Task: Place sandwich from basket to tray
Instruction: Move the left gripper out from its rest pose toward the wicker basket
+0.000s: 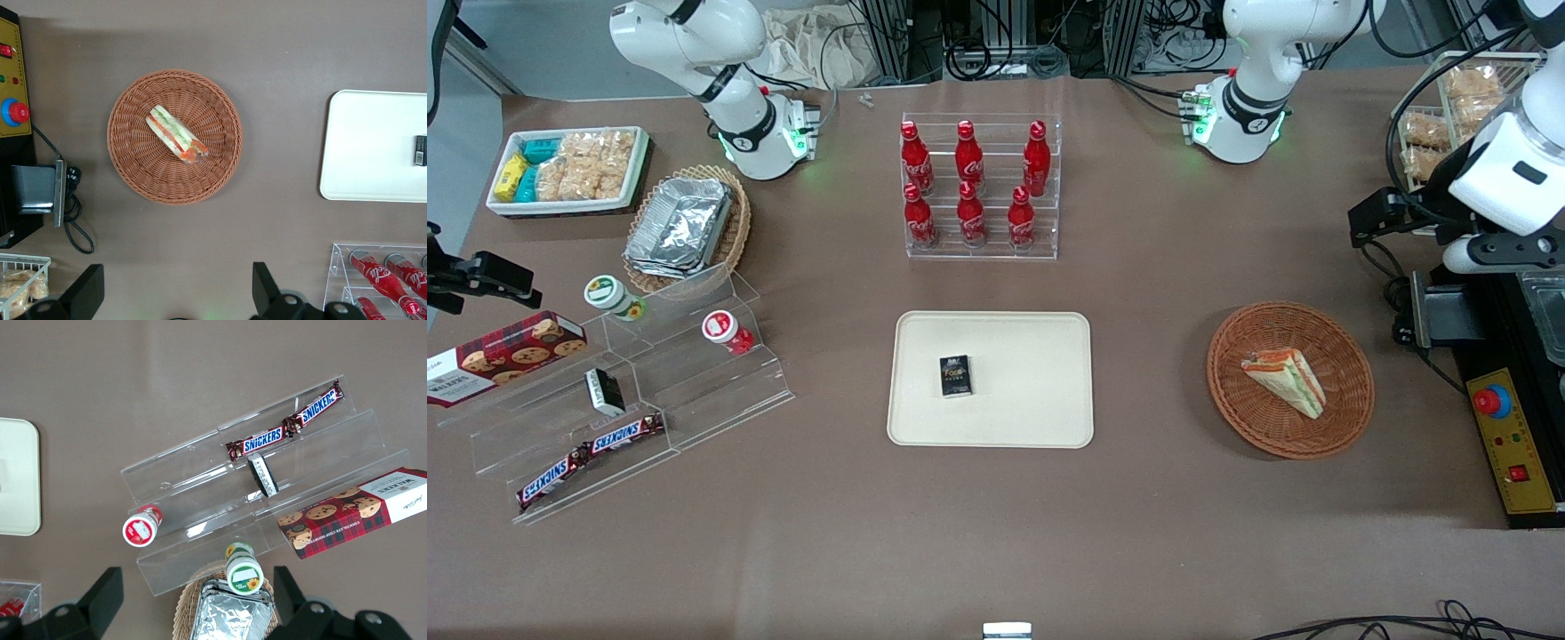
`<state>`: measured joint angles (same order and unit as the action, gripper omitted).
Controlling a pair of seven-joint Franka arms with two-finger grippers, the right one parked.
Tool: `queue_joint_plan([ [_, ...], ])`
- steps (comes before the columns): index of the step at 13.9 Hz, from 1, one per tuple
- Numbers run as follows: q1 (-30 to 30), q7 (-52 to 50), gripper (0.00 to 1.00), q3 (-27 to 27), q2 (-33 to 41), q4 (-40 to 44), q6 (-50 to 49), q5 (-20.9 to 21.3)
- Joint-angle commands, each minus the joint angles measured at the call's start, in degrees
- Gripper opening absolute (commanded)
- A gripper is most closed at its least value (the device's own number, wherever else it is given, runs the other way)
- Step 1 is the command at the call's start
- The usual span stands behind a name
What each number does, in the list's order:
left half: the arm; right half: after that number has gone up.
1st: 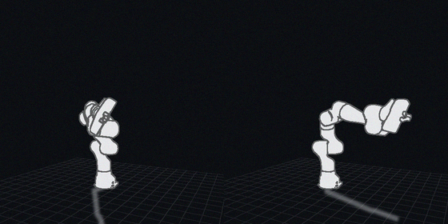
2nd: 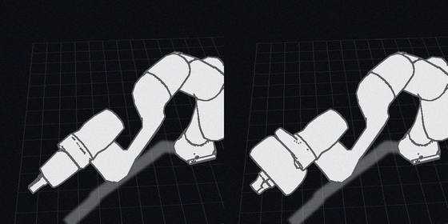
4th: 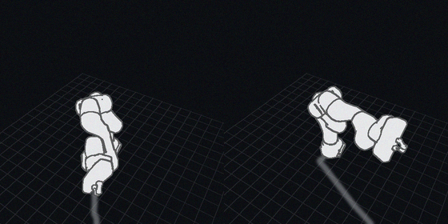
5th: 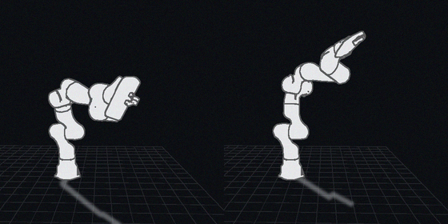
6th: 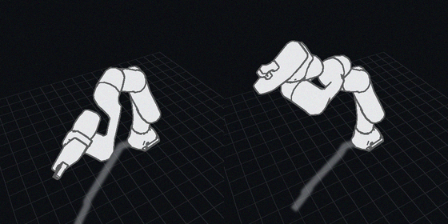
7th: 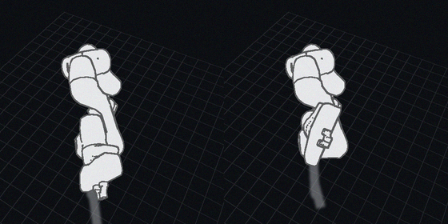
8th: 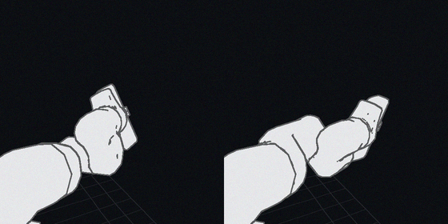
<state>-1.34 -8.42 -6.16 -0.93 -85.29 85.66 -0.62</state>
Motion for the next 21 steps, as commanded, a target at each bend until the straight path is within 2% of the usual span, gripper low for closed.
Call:
queue_joint_plan([
  [1,-0.4,-0.5,1.00,0.4,-0.2,1.4,-1.2,0.0],
  [6,-0.4,-1.4,1.00,0.4,-0.3,1.1,-1.4,0.1],
  [14,0.2,-9.9,1.00,0.7,0.2,-3.0,0.3,-0.4],
  [17,0.3,-10.6,1.00,1.1,1.1,-7.8,4.2,-0.2],
  [21,1.9,-21.4,1.00,1.1,0.7,-14.6,12.7,0.2],
])
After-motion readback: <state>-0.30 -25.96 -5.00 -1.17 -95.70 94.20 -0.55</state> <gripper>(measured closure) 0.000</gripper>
